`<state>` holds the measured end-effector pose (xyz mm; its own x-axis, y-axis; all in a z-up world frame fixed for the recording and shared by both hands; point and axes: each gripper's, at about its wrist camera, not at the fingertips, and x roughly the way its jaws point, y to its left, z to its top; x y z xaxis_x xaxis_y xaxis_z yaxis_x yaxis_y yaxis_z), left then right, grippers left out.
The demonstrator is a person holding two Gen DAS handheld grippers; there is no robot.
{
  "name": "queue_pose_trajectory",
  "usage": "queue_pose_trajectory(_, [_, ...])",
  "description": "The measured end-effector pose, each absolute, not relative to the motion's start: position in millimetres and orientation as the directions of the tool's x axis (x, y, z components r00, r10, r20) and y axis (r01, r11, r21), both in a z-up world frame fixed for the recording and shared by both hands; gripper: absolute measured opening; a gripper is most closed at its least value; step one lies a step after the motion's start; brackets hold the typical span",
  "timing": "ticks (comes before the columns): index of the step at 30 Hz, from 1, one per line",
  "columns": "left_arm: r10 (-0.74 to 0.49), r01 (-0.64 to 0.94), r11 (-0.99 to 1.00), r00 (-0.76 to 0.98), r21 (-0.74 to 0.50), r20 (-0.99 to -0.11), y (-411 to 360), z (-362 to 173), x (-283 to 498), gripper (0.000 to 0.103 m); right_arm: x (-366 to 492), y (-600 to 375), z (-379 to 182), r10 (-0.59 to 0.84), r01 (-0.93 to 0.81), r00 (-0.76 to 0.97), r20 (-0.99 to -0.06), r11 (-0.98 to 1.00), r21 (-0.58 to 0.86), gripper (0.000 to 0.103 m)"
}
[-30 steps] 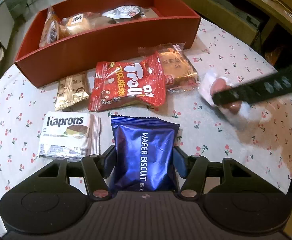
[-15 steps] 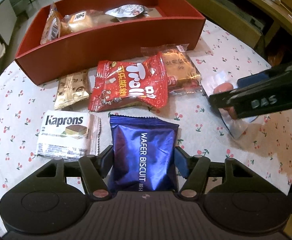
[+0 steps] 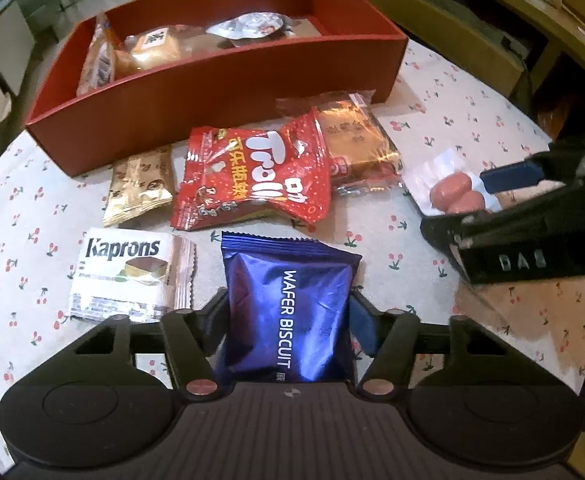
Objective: Organize snacks
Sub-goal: 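Lift the wafer biscuit with the left gripper while the right gripper grasps the sausage pack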
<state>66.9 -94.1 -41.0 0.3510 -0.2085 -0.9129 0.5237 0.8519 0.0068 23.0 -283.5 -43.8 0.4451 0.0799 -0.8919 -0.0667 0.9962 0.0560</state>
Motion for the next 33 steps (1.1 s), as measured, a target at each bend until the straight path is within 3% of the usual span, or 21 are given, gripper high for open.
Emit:
queue_pose_trajectory(9, [-0.218,0.485,0.875,0.38,-0.007,-0.899,-84,-29,58,0.065,9,-279,-18,0.122,-0.06,0.527,-0.841,0.992,0.107,0.07])
queue_pose_trajectory(21, [-0.228,0.465,0.885,0.399,-0.019,-0.888,-76,-18,59,0.065,-4,-260,-17,0.054,-0.047,0.55,-0.833,0.998,0.034,0.07])
queue_pose_trajectory(33, [-0.242,0.433,0.9,0.421,-0.041,-0.874,-72,-7,69,0.065,5,-261,-7,0.069,-0.031,0.575,-0.815,0.998,0.062,0.07])
